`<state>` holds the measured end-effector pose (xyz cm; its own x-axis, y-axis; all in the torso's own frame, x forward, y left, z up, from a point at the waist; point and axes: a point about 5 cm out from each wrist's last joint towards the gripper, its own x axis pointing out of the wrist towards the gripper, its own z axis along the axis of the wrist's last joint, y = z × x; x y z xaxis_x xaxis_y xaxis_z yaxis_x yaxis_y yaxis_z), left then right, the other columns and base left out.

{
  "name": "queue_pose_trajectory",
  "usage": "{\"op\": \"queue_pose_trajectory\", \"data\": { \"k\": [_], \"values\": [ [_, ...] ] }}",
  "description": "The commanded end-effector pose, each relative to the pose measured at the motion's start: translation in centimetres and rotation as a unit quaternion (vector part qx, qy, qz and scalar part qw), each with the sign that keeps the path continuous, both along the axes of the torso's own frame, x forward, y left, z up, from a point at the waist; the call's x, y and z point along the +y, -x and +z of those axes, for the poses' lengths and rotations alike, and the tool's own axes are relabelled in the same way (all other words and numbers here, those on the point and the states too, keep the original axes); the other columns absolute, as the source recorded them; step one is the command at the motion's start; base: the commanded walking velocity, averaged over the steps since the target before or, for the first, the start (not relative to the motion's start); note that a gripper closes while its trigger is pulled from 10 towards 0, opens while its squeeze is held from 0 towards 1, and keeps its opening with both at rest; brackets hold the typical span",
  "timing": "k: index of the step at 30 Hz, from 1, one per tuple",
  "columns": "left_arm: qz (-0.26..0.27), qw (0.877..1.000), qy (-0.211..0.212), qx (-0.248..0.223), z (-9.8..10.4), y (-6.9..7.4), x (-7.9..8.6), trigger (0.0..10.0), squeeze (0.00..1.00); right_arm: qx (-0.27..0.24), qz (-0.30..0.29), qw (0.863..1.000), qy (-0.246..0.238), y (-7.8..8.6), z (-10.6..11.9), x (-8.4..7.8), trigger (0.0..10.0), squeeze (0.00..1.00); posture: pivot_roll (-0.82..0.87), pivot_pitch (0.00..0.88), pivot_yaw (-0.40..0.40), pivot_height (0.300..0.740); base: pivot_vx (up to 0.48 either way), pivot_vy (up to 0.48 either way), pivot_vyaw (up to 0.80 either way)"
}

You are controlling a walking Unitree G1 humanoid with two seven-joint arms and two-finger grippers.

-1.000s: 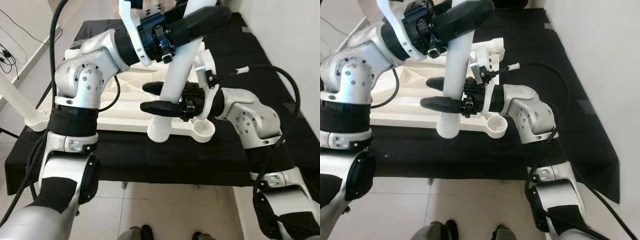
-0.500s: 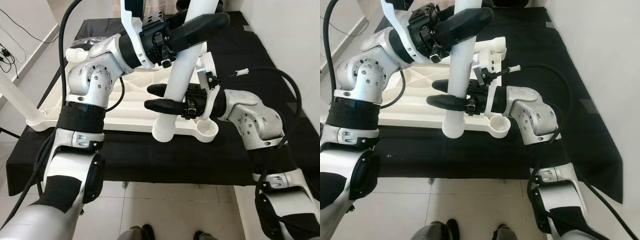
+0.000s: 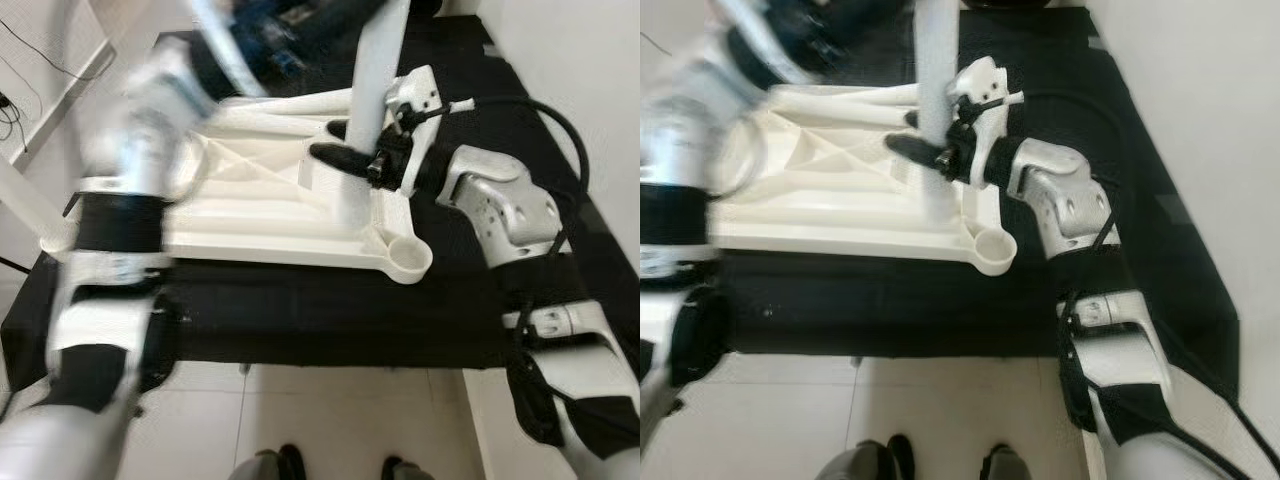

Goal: Building children table

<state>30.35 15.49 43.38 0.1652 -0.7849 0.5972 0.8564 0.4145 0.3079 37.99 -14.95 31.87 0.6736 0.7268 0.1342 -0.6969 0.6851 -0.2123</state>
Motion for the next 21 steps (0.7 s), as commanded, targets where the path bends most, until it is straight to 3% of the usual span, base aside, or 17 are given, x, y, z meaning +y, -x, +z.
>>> {"op": "queue_pose_trajectory", "data": {
  "k": [1, 2, 6, 8, 9, 10, 12, 13, 14, 15, 16, 17, 18, 21],
  "values": [
    [0.01, 1.0, 0.011, -0.013, 0.8, 2.2, 1.2, 10.0, 1.0, -0.027, -0.028, 0.999, -0.018, -0.1, 1.4, -1.1, 0.0, 0.0, -0.03, 0.231, -0.002, 0.74, 0.0, 0.0, 0.0],
    [0.02, 1.0, 0.007, -0.009, 0.7, 3.0, 1.8, 10.0, 1.0, -0.034, -0.043, 0.998, -0.024, -0.1, 1.7, -1.9, 0.0, 0.0, -0.03, 0.236, -0.004, 0.74, 0.0, 0.0, 0.0],
    [0.033, 0.999, 0.005, 0.01, -0.1, 3.8, 2.4, 10.0, 1.0, -0.04, -0.07, 0.996, -0.03, -0.3, 2.0, -3.1, 0.0, 0.0, -0.03, 0.242, -0.006, 0.74, 0.0, 0.0, 0.0],
    [0.045, 0.996, 0.013, 0.075, -3.1, 4.2, 3.0, 10.0, 1.0, -0.04, -0.099, 0.994, -0.034, -0.3, 2.0, -4.9, 0.0, 0.0, -0.02, 0.252, -0.004, 0.74, 0.0, 0.0, 0.0],
    [0.045, 0.996, 0.013, 0.075, -3.1, 4.2, 3.0, 10.0, 1.0, -0.04, -0.099, 0.994, -0.034, -0.3, 2.0, -4.9, 0.0, 0.0, -0.02, 0.252, -0.004, 0.74, 0.0, 0.0, 0.0],
    [0.049, 0.993, 0.01, 0.105, -4.6, 4.4, 3.1, 10.0, 1.0, -0.041, -0.1, 0.994, -0.035, -0.2, 1.9, -5.5, 0.0, 0.0, -0.02, 0.252, -0.004, 0.74, 0.0, 0.0, 0.0],
    [0.054, 0.981, -0.064, 0.174, -10.3, 5.9, 2.1, 10.0, 1.0, -0.048, -0.031, 0.998, -0.038, 0.8, 1.8, -5.3, 0.0, 0.0, -0.02, 0.263, 0.005, 0.74, 0.0, 0.0, 0.0],
    [0.054, 0.981, -0.064, 0.174, -10.3, 5.9, 2.1, 10.0, 1.0, -0.048, -0.031, 0.998, -0.038, 0.8, 1.8, -5.3, 0.0, 0.0, -0.02, 0.263, 0.005, 0.74, 0.0, 0.0, 0.0],
    [0.054, 0.971, -0.108, 0.208, -13.5, 6.9, 1.4, 10.0, 1.0, -0.05, 0.025, 0.998, -0.032, 1.6, 1.6, -4.9, 4.3, 0.0, -0.02, 0.266, 0.006, 0.74, 0.0, 0.0, 0.0],
    [0.054, 0.971, -0.108, 0.208, -13.5, 6.9, 1.4, 10.0, 1.0, -0.05, 0.025, 0.998, -0.032, 1.6, 1.6, -4.9, 4.3, 0.0, -0.02, 0.266, 0.006, 0.74, 0.0, 0.0, 0.0],
    [0.058, 0.956, -0.149, 0.246, -16.8, 7.8, 0.5, 10.0, 0.55, -0.053, 0.08, 0.995, -0.016, 2.4, 1.3, -4.5, 10.0, 0.0, -0.02, 0.277, 0.01, 0.74, 0.0, 0.0, 0.0],
    [0.061, 0.939, -0.182, 0.284, -19.6, 8.9, -0.5, 10.0, 0.0, -0.05, 0.135, 0.99, -0.005, 3.3, 0.8, -4.1, 10.0, 0.0, -0.02, 0.288, 0.012, 0.74, 0.0, 0.0, 0.0],
    [0.063, 0.929, -0.199, 0.306, -21.2, 9.7, -1.2, 10.0, 0.0, -0.047, 0.167, 0.985, 0.001, 3.7, 0.6, -3.9, 10.0, 0.0, -0.02, 0.288, 0.012, 0.74, 0.0, 0.0, 0.0],
    [0.058, 0.922, -0.204, 0.325, -22.2, 10.4, -2.1, 10.0, 0.0, -0.041, 0.188, 0.981, -0.001, 4.0, 0.4, -3.8, 10.0, 0.0, -0.02, 0.3, 0.013, 0.74, 0.0, 0.0, 0.0]
  ]
}}
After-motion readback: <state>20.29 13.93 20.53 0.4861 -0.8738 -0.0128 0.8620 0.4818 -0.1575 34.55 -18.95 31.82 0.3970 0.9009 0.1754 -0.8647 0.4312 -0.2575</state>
